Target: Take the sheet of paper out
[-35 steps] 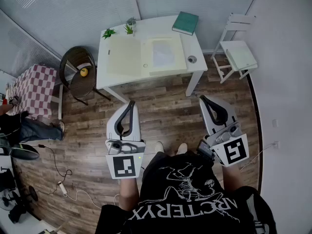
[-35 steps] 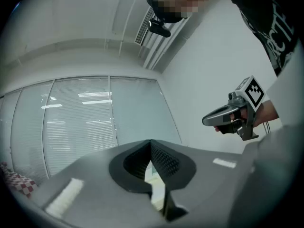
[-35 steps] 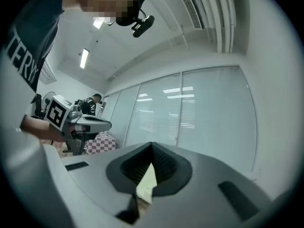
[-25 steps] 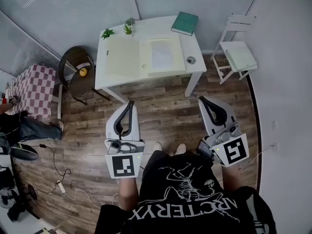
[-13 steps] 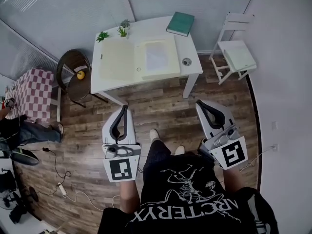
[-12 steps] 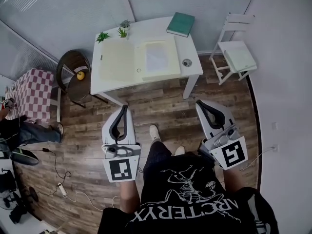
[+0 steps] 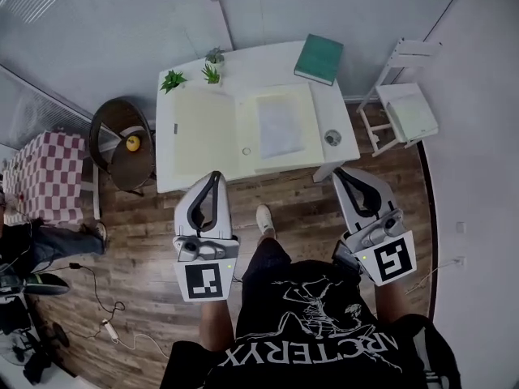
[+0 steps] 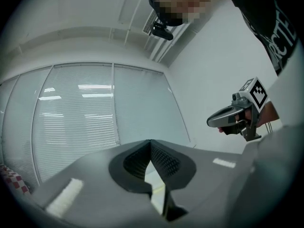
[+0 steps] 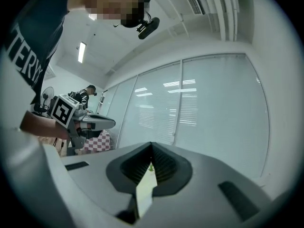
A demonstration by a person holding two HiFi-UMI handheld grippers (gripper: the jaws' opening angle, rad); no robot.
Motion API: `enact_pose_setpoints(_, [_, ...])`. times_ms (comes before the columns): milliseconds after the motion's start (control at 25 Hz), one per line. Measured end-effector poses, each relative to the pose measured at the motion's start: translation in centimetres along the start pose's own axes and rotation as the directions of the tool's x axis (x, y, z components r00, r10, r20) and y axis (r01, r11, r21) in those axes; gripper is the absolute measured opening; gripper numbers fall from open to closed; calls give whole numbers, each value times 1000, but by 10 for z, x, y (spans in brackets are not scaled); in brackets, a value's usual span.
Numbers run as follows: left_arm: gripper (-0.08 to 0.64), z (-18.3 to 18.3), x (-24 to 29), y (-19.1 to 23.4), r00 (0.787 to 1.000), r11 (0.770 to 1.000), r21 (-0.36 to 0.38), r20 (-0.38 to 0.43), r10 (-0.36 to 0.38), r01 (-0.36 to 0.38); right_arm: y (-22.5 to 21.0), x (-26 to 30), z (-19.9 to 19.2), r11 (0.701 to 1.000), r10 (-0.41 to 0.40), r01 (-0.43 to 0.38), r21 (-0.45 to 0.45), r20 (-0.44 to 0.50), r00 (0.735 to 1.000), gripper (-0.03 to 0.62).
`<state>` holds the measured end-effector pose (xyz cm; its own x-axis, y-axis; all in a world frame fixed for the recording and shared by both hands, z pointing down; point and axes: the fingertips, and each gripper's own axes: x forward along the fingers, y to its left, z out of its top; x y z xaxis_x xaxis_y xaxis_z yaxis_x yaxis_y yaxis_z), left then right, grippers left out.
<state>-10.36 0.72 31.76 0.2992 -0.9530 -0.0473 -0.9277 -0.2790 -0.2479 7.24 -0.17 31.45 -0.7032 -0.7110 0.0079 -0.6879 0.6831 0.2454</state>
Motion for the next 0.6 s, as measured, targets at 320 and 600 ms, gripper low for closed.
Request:
enact_pose_setpoints(320, [12,-28,98,81,994,994,-21,-17,-107,107,-40,116,2,996,-91,92,19,-32,995,12])
enact_pose_setpoints(600, [12,-62,150,92,975,978,-61,-85,-203,198,-57,156,-9,990,-137,135,-29,-92,986,12])
